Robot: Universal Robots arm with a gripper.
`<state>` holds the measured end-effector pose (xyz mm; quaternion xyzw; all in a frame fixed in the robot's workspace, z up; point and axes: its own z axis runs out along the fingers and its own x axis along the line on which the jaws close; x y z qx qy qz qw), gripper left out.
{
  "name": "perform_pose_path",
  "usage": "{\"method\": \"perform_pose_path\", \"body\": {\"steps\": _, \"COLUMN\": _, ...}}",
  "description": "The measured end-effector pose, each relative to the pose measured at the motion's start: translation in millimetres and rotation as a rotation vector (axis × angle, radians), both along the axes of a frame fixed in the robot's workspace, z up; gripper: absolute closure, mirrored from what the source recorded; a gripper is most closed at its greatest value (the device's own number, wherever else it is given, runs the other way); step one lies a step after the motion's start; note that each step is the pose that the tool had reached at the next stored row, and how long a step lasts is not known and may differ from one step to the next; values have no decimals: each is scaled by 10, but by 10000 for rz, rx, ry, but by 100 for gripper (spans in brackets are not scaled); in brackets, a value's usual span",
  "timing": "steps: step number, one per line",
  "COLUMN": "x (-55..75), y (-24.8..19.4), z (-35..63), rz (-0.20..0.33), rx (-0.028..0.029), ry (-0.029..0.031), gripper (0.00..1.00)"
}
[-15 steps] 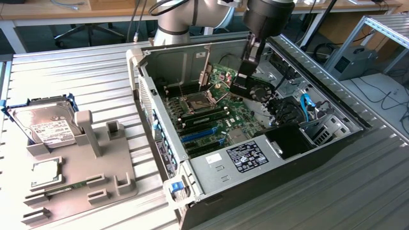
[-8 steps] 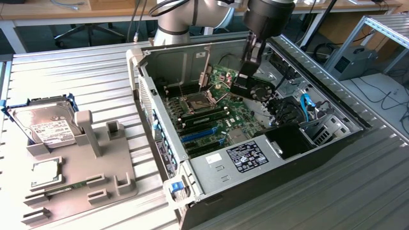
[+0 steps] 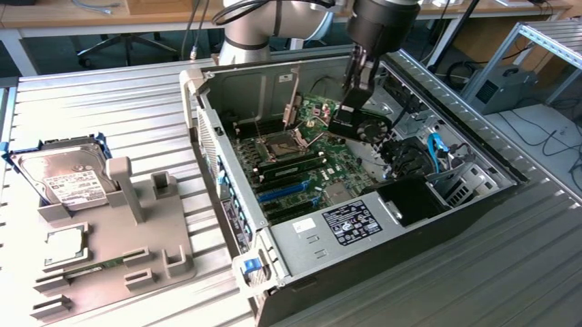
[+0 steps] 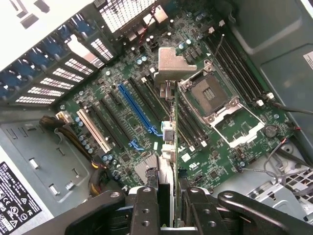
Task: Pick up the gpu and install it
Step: 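Insert the gpu into the slot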
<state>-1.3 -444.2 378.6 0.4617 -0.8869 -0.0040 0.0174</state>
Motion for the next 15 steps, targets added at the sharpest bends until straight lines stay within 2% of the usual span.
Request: {"method": "perform_pose_path", "body": {"steps": 15, "x": 9, "y": 0, "z": -10, "rz": 795, "rx": 0, "ry": 0, "gripper": 74}}
